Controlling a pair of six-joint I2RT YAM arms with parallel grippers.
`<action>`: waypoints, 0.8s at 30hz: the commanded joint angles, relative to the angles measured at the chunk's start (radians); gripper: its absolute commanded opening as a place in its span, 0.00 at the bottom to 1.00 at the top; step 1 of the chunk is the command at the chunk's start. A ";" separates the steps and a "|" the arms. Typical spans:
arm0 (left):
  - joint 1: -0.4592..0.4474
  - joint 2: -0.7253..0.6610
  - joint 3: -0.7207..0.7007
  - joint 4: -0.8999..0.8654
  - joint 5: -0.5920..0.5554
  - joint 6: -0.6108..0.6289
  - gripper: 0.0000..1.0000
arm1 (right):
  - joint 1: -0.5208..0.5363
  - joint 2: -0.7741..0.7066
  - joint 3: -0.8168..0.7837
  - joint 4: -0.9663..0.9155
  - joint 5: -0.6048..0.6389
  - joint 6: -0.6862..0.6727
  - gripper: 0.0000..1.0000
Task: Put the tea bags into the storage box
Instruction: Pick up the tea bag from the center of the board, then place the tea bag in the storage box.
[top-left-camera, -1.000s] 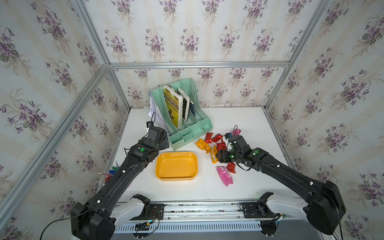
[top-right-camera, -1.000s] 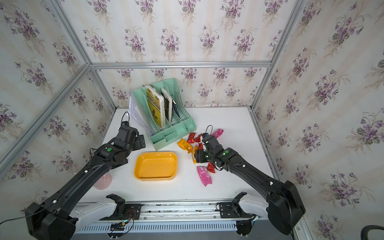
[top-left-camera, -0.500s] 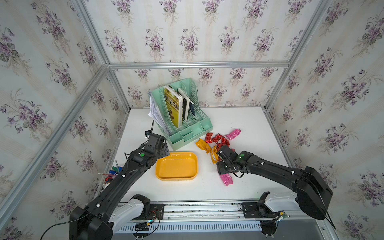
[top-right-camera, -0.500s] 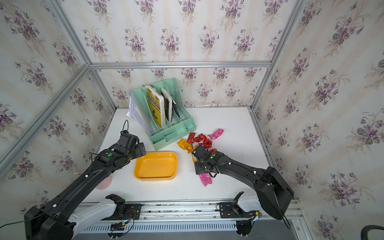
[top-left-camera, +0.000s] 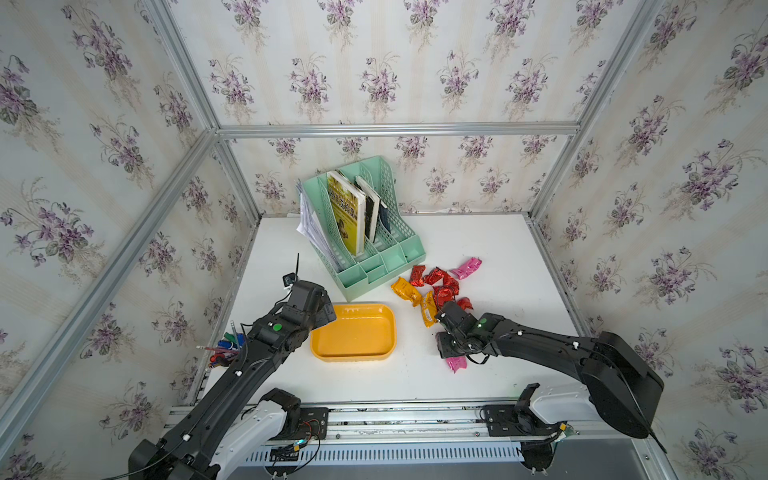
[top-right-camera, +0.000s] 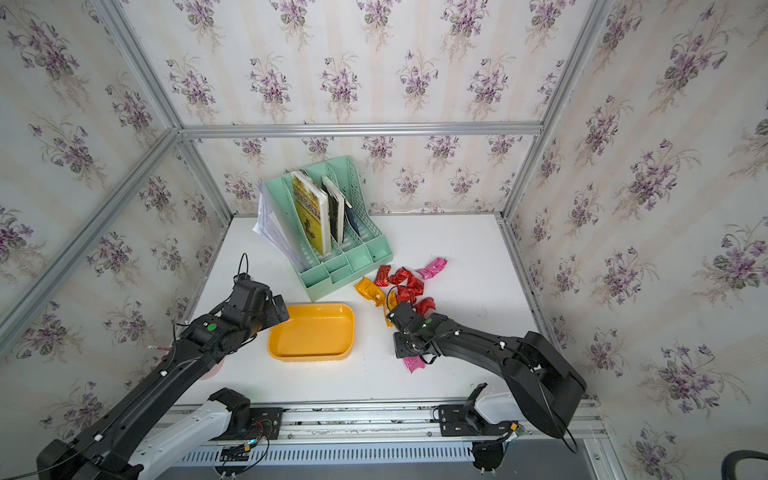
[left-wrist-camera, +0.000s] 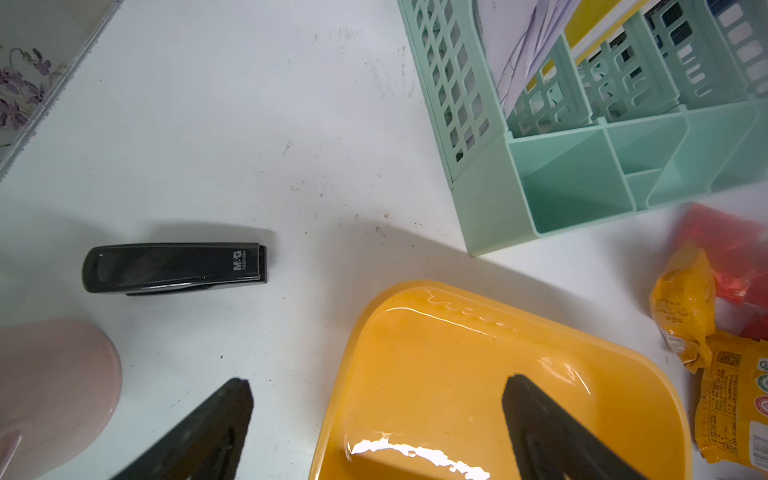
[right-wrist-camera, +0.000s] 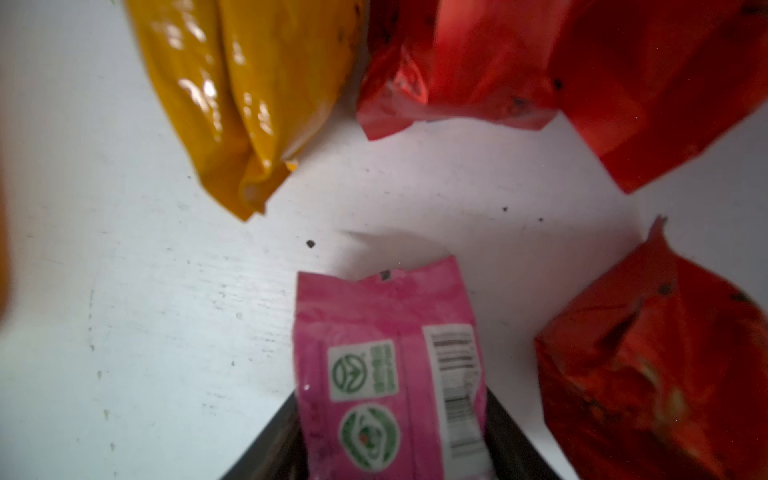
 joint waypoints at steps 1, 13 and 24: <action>0.000 -0.026 -0.011 -0.025 0.004 -0.020 0.99 | 0.001 -0.010 0.008 0.013 0.015 0.031 0.45; 0.001 -0.043 0.045 -0.074 0.060 0.059 0.99 | 0.081 -0.085 0.231 -0.057 -0.048 0.244 0.38; 0.003 -0.123 0.003 -0.139 0.178 0.026 0.99 | 0.236 0.142 0.480 0.091 0.038 0.433 0.36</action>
